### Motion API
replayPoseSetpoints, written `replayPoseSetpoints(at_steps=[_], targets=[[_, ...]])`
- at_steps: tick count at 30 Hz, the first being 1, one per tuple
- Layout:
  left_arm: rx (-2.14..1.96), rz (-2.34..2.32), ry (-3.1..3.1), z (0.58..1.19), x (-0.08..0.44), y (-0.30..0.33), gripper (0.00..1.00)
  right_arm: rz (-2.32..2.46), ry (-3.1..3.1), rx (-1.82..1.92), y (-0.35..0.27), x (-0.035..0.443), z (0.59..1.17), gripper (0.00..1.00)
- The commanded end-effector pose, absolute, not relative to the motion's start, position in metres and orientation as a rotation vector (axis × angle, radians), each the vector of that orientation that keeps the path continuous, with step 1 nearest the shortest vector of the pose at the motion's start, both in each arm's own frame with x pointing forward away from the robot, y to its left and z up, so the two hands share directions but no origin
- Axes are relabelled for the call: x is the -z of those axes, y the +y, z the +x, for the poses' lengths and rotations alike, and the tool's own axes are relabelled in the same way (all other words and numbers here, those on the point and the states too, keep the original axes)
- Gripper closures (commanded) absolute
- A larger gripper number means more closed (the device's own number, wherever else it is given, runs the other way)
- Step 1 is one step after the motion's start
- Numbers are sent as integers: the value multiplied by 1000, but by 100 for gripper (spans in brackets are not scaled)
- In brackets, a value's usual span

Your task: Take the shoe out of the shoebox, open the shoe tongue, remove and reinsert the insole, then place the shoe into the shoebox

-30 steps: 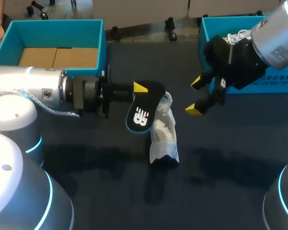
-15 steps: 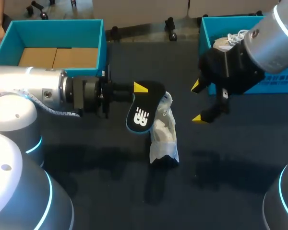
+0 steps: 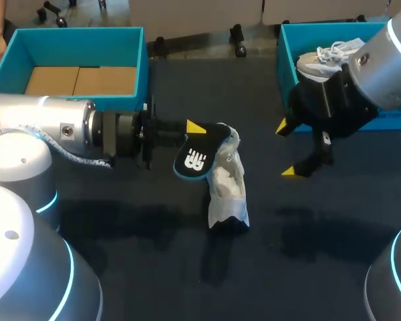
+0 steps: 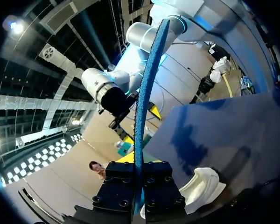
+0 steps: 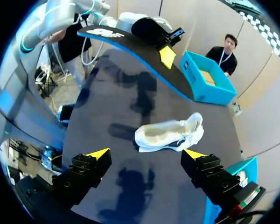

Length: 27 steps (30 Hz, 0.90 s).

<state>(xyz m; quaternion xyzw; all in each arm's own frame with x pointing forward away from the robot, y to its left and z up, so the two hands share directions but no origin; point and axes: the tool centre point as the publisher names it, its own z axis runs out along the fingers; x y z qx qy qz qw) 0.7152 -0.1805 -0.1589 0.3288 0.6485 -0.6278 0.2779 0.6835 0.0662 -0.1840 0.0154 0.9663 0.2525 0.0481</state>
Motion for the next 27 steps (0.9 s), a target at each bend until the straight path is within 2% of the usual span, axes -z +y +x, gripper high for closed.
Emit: replayPoseSetpoints(at_steps=[1, 14, 27], targets=[[1728, 864, 1754, 720, 164, -184, 100, 78, 2950, -776, 64, 186, 685, 0], [1804, 673, 1870, 722, 178, -194, 100, 78, 2950, -776, 64, 186, 685, 0], [1918, 607, 1863, 709, 192, -203, 100, 72, 2845, -721, 47, 220, 684, 0]])
